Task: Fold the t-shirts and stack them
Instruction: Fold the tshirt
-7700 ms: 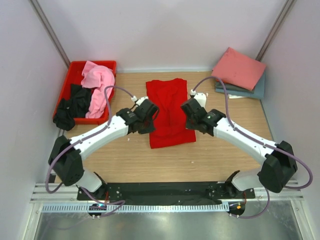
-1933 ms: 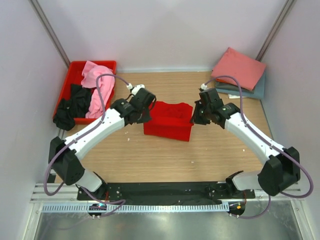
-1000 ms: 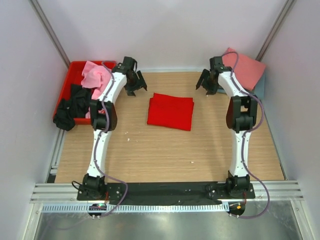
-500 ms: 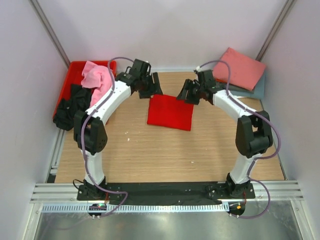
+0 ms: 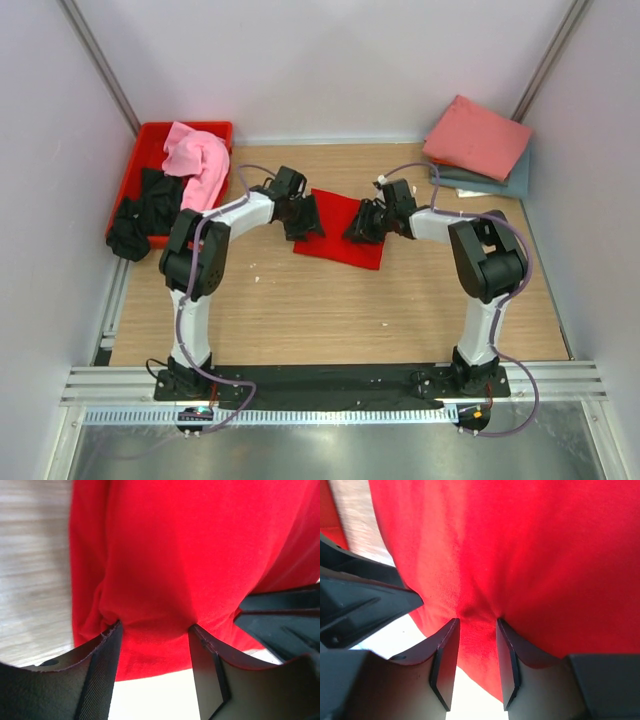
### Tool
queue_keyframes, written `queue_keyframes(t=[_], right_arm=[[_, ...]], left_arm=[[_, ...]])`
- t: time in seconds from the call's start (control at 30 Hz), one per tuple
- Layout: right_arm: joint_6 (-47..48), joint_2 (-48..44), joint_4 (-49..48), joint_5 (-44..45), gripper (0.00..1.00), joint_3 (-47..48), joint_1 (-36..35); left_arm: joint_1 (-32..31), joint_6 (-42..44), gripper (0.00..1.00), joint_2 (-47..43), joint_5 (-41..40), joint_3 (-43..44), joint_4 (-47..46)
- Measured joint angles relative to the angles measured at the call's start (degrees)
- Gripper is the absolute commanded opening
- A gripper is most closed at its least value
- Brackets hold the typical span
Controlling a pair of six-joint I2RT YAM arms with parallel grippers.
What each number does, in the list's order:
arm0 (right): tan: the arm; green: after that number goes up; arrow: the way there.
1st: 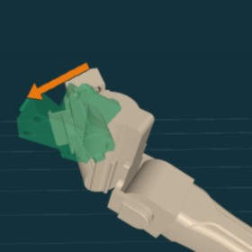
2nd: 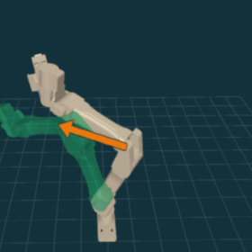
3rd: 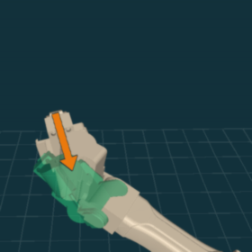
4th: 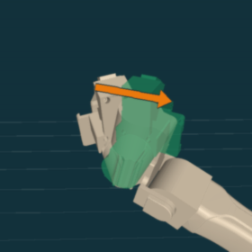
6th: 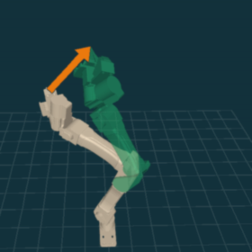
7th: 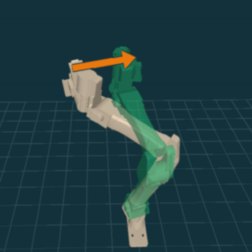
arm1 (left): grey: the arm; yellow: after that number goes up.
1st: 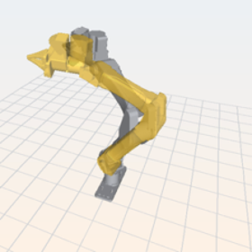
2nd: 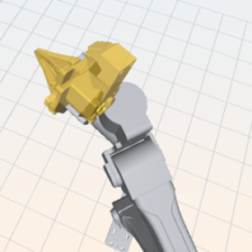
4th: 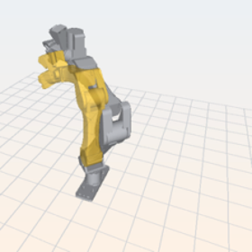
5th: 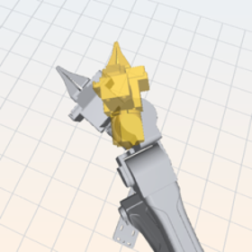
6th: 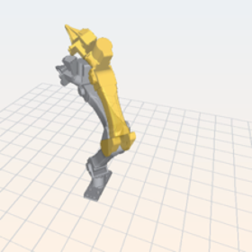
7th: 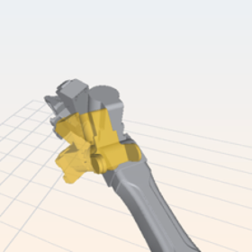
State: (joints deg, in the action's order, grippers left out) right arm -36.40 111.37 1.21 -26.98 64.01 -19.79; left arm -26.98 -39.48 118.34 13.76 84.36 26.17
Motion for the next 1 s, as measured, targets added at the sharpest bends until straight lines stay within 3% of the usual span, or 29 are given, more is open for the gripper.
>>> queue_keyframes(t=[0.1,0.2,0.23,0.3,0.4,0.43,0.53,0.7,0.8,1.0], right_arm=[[-0.3,-3.8,0.0,3.8,0.41,-4.2,-2.0],[-0.4,-7.6,2.1,7.5,0.48,-7.2,-4.7],[-0.2,-9.0,4.0,9.3,0.58,-7.6,-5.8],[0.7,-11.1,8.2,12.1,0.68,-7.2,-7.4],[2.9,-14.2,16.7,16.8,0.89,-4.3,-8.2],[3.5,-15.4,19.0,18.3,0.92,-3.2,-7.8],[4.5,-20.5,21.8,19.2,0.95,-1.2,-4.8],[5.7,-27.4,20.8,16.0,0.95,-1.3,6.5],[6.3,-25.7,18.3,13.4,0.94,-3.2,11.8],[6.4,-16.1,15.0,8.6,0.91,-7.3,12.7]], left_arm=[[-0.8,-0.3,0.57,-3.7,-0.7,-5.9,-3.8],[-2.3,-0.5,0.58,-9.9,-2.2,-13.9,-3.9],[-2.8,-0.4,0.58,-12.0,-3.2,-16.0,-2.6],[-3.8,-0.1,0.61,-15.2,-5.3,-18.0,1.4],[-4.7,1.1,0.67,-19.3,-9.0,-17.2,8.0],[-5.1,1.4,0.69,-20.7,-10.4,-16.0,10.4],[-5.9,2.9,0.72,-25.3,-15.3,-11.1,16.0],[-6.2,5.6,0.73,-34.6,-22.5,-8.1,21.6],[-6.2,6.4,0.72,-39.5,-24.4,-8.9,24.5],[-6.2,7.5,0.74,-48.7,-27.2,-13.7,28.2]])
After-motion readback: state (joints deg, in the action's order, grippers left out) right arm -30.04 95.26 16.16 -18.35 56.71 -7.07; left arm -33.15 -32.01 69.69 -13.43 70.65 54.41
